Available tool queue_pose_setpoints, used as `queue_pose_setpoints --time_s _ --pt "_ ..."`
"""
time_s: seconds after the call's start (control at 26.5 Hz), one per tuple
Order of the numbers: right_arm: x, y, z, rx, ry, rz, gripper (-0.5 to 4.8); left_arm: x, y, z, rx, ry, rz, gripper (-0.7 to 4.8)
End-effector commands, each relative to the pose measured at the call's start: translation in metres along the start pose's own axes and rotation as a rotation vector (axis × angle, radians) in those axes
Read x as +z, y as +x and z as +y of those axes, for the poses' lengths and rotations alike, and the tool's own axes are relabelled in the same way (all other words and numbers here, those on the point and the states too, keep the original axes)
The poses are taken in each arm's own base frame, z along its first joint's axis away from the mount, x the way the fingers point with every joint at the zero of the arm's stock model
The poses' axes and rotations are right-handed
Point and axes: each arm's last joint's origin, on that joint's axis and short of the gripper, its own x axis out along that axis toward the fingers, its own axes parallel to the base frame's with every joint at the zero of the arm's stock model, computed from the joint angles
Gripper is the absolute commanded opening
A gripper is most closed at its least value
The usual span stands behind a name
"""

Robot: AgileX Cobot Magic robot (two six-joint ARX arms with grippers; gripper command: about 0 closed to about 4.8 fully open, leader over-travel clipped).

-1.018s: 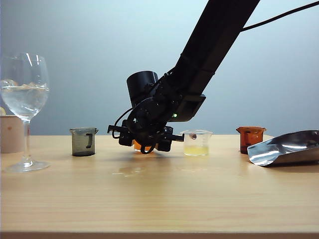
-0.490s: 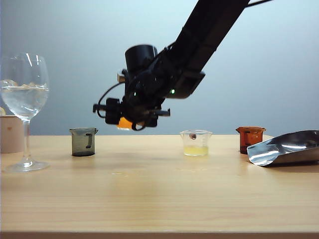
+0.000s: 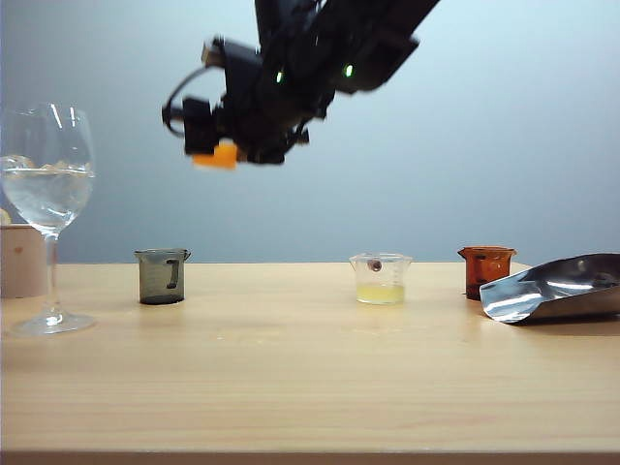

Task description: Pick up the second measuring cup from the left, pour the orange juice inside into the goblet, and finally put the measuring cup back in its original place.

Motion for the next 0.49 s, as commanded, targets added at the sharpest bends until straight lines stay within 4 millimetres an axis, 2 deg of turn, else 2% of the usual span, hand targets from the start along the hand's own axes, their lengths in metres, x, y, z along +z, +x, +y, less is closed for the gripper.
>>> queue_pose_setpoints --time_s 0.04,0.3,0.49 --pt "0.020 -0.010 0.003 0.051 0.002 -0.031 1.73 0.002 0.000 0.000 -0.003 -0.005 -0.017 -0.04" --pt "0.063 -0.035 0.004 0.068 0.014 -0.124 1.85 0.001 0.000 0.000 -0.002 -0.004 -0.010 -0.04" --pt "0.074 -0.043 0.006 0.112 0.011 -0.134 2.06 0.001 0.000 0.000 -0.002 -0.003 0.000 -0.03"
